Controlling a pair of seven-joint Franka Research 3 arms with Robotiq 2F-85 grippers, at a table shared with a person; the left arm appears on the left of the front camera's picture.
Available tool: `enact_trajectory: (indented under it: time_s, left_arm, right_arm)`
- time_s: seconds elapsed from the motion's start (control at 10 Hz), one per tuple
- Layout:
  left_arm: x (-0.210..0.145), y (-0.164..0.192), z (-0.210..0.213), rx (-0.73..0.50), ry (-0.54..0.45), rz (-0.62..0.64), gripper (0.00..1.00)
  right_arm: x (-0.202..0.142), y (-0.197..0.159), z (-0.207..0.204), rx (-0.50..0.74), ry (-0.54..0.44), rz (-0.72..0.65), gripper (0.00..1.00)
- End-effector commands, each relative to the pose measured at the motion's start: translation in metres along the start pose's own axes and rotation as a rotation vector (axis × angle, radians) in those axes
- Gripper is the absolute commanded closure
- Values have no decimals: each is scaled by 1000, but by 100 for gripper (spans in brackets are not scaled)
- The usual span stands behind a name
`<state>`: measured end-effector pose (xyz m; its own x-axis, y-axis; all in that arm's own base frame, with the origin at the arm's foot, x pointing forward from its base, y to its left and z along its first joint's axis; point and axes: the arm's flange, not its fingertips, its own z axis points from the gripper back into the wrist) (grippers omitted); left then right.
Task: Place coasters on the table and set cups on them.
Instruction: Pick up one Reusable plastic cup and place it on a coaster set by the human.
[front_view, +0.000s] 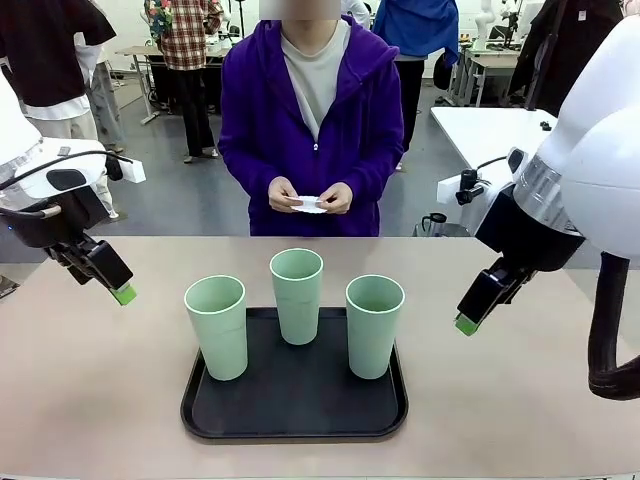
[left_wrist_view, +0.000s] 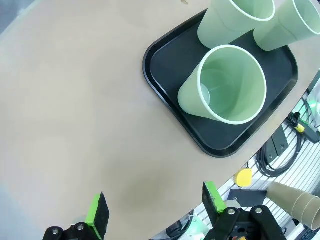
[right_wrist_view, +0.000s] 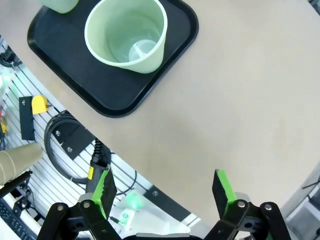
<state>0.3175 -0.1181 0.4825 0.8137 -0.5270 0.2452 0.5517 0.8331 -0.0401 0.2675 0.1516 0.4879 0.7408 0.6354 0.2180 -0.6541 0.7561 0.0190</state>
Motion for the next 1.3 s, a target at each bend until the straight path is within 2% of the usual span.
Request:
enact_trajectory:
  time_s: [0.0,0.1,0.2,0.3,0.4,0.6,0.8,0.9,1.2]
  left_arm:
    - [1,4,-2,14,1,-6,0]
    - [0,0,0,0,0,0,0]
    - [-6,14,13,-238,-114,50,0]
    - [-11,25,20,-443,-168,91,0]
    - [-20,45,23,-649,-204,150,0]
    - [-45,90,32,-991,-292,269,0]
    - [-66,137,24,-1092,-292,401,0]
    - [-77,158,14,-1116,-274,471,0]
    - [-96,200,-22,-1118,-201,636,0]
  right_arm:
    - [0,0,-2,-3,9,2,0]
    - [-9,-19,-4,155,-90,-147,0]
    - [-25,-46,0,411,-261,-366,0]
    - [-41,-68,-2,580,-351,-499,0]
    - [-58,-88,-7,735,-411,-613,0]
    - [-96,-120,-15,930,-466,-737,0]
    - [-128,-140,-23,1045,-507,-794,0]
    - [-140,-146,-27,1064,-519,-812,0]
    - [-163,-159,-41,1053,-521,-741,0]
